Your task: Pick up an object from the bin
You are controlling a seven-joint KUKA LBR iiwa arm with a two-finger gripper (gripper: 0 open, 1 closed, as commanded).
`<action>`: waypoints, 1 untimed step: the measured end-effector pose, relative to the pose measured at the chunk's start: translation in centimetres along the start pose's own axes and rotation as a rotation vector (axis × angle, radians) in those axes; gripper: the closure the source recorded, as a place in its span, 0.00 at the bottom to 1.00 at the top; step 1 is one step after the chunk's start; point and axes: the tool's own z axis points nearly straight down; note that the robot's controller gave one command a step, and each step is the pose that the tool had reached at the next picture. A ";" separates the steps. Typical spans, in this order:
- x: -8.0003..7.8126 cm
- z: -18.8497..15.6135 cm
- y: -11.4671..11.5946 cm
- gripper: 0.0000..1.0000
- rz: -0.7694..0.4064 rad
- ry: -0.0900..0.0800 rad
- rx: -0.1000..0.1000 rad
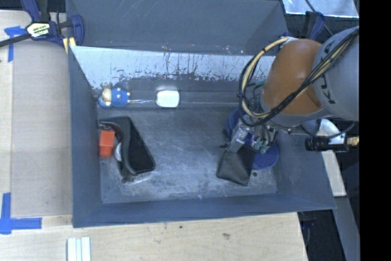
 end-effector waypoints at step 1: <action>-0.3 -6.9 0.0 1.00 -0.003 -0.005 -0.002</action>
Offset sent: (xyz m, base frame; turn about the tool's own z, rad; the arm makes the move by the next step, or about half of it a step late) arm 0.0000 -0.0001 0.0646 0.0000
